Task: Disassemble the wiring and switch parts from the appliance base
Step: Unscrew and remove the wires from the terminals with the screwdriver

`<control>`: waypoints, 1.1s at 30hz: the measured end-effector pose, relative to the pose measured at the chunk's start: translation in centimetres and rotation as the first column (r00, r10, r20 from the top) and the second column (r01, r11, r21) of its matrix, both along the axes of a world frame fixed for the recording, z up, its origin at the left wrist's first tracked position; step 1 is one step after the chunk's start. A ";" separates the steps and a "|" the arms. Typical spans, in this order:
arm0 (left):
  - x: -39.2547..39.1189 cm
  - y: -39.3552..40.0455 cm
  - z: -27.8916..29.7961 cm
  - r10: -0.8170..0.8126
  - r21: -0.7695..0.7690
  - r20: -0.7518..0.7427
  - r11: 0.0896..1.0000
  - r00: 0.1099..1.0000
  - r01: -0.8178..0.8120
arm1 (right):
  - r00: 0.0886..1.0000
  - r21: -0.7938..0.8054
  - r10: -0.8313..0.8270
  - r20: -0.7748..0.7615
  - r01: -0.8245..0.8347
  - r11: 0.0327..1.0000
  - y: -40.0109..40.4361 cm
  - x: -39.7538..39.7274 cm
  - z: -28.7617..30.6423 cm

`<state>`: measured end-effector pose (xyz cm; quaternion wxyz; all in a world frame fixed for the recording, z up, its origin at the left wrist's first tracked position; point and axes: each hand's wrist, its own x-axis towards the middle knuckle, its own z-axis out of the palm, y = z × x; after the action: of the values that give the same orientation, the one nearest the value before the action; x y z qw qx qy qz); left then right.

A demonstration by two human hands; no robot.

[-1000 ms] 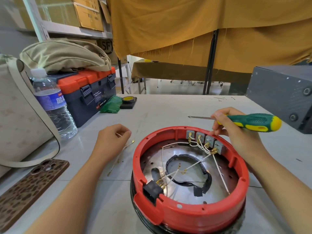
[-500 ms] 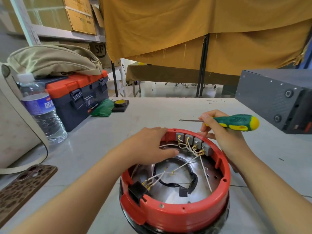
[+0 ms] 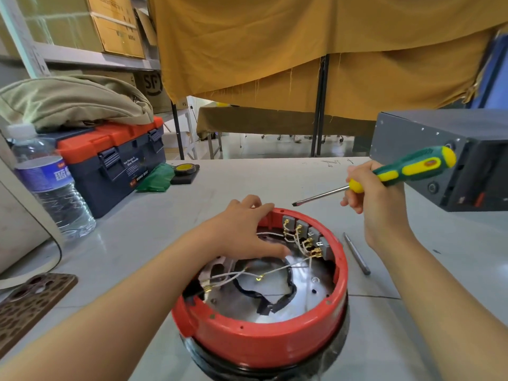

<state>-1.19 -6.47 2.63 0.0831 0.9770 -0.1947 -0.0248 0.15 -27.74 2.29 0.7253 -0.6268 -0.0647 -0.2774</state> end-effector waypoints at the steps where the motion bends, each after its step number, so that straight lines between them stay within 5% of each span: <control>1: 0.1 0.0 0.0 -0.006 0.001 0.002 1.000 1.000 0.006 | 1.000 0.033 0.013 0.004 -0.013 0.999 -0.1 0.0 0.2; 5: 0.2 0.0 -0.5 -0.027 -0.001 0.028 1.000 0.999 0.027 | 0.997 0.098 0.071 0.028 -0.073 0.992 -0.6 0.0 0.7; 19: 0.5 -1.3 -1.0 -0.021 0.153 0.158 0.988 0.987 -0.004 | 0.995 -0.068 0.029 0.100 -0.022 0.997 -0.5 -0.5 1.4; 24: 0.4 -1.2 -2.0 0.002 0.091 0.244 0.996 0.970 -0.025 | 0.994 -0.079 -0.010 0.105 0.018 0.997 -0.4 -0.5 1.3; 33: 0.4 -1.0 -2.1 -0.090 0.004 0.188 0.996 0.978 0.091 | 0.991 -0.104 -0.069 0.113 0.080 0.991 -0.2 -0.8 1.6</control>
<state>-0.76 -7.45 0.57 0.0656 0.9649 -0.2459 0.0642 -0.65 -27.93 3.88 0.6747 -0.6511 -0.0957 -0.3342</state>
